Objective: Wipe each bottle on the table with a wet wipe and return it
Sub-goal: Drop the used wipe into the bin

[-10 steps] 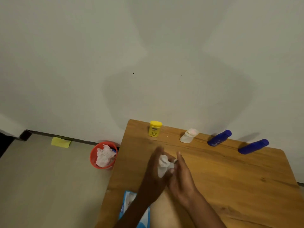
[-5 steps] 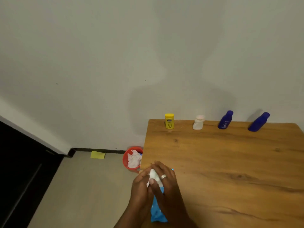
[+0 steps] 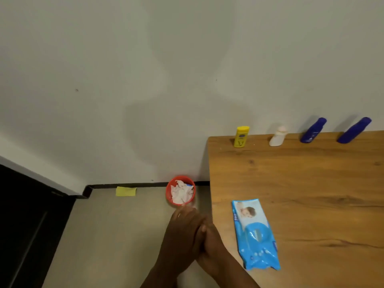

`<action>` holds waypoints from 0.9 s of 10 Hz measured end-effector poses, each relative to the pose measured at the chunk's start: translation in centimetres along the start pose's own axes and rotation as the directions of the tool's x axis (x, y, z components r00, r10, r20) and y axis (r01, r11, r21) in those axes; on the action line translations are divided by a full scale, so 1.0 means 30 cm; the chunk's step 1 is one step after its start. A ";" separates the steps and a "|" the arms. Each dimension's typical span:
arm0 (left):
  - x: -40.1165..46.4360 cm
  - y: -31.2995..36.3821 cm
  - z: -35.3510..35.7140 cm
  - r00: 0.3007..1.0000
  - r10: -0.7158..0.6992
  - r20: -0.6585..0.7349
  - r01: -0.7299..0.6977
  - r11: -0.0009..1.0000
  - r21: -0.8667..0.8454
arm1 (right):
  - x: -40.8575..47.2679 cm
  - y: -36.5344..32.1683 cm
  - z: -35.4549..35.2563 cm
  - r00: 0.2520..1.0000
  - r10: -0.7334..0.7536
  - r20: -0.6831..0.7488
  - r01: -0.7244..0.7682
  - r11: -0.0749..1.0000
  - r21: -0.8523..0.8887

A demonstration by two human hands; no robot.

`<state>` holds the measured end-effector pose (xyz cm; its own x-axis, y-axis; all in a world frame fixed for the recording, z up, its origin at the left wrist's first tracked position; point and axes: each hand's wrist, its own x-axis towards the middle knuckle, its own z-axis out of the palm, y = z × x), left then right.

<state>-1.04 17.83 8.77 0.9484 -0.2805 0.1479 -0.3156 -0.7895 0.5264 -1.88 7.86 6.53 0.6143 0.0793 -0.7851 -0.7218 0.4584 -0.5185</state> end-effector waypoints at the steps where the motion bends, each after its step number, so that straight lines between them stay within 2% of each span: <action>1: -0.007 -0.260 -0.015 0.999 0.028 0.029 -0.029 0.999 0.027 | 0.081 0.039 0.190 0.976 0.051 0.213 -0.087 0.984 0.159; 2: -0.003 -0.439 0.028 0.996 -0.067 0.057 0.070 0.996 -0.055 | 0.235 0.108 0.310 0.995 0.103 0.016 -0.104 0.994 0.023; 3: 0.034 -0.611 0.102 0.976 -0.198 0.092 0.214 0.947 -0.238 | 0.405 0.142 0.408 0.996 0.062 -0.064 -0.074 0.977 -0.202; 4: 0.116 -0.807 0.206 0.876 -0.417 0.242 0.482 0.734 -0.479 | 0.652 0.155 0.449 1.000 -0.026 0.001 0.025 0.941 -0.337; 5: 0.199 -1.033 0.339 0.783 -0.550 0.290 0.610 0.589 -0.531 | 0.975 0.181 0.416 0.998 -0.041 -0.048 0.013 0.871 -0.492; 6: 0.259 -1.268 0.483 0.728 -0.623 0.286 0.677 0.587 -0.443 | 1.287 0.206 0.390 0.989 -0.097 -0.115 0.012 0.812 -0.584; 7: 0.328 -1.441 0.620 0.713 -0.615 0.338 0.701 0.625 -0.342 | 1.523 0.213 0.404 0.992 -0.102 -0.077 0.049 0.858 -0.511; 8: 0.377 -1.567 0.742 0.730 -0.582 0.359 0.673 0.703 -0.229 | 1.724 0.239 0.416 0.998 -0.039 -0.045 0.011 0.862 -0.507; 9: 0.387 -1.687 0.858 0.797 -0.494 0.348 0.539 0.842 -0.037 | 1.863 0.267 0.387 0.985 -0.152 -0.076 0.042 0.651 -0.758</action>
<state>25.16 40.48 -37.71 0.9008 -0.0229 -0.4337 0.2463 -0.7955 0.5536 30.36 26.24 -37.57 0.6910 -0.0588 -0.7204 -0.6857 -0.3688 -0.6276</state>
